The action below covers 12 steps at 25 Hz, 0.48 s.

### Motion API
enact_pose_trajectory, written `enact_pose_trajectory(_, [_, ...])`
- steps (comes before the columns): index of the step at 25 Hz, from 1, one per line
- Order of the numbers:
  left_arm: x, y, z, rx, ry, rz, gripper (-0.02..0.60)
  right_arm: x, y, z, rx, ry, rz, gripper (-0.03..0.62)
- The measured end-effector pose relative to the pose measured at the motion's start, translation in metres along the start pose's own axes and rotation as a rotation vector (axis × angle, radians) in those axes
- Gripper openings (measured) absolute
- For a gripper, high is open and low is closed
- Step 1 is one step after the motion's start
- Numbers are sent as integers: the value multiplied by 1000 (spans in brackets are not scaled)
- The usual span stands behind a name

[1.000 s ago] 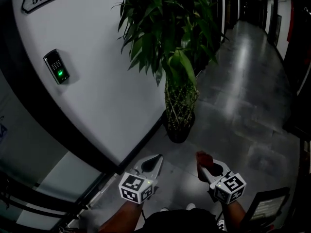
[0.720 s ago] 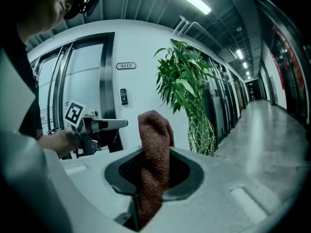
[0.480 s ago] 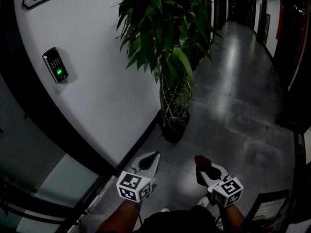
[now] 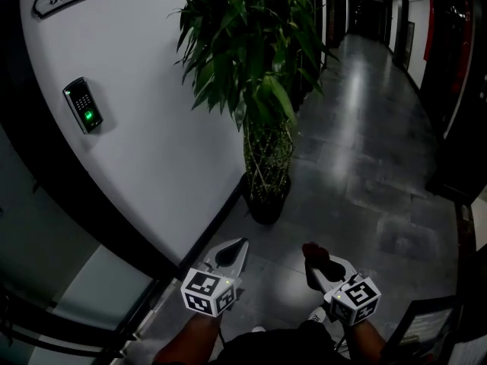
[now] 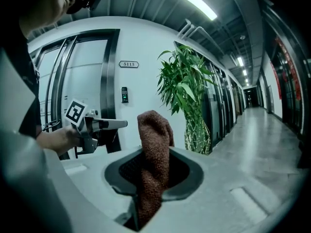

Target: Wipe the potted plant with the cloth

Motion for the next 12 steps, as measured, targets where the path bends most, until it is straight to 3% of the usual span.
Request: enact_pose_trajectory(12, [-5, 4, -8, 6, 43, 9, 18, -9, 9, 10, 25, 30, -5, 58])
Point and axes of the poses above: the fingertips, and each gripper's own axes: x forward along the fingers, z to its left, y out of its underside, the point moved 6 cm from there along -x, backward along the fingers, and after that the axes turned 12 degrees about y, right-handed, at the moved point
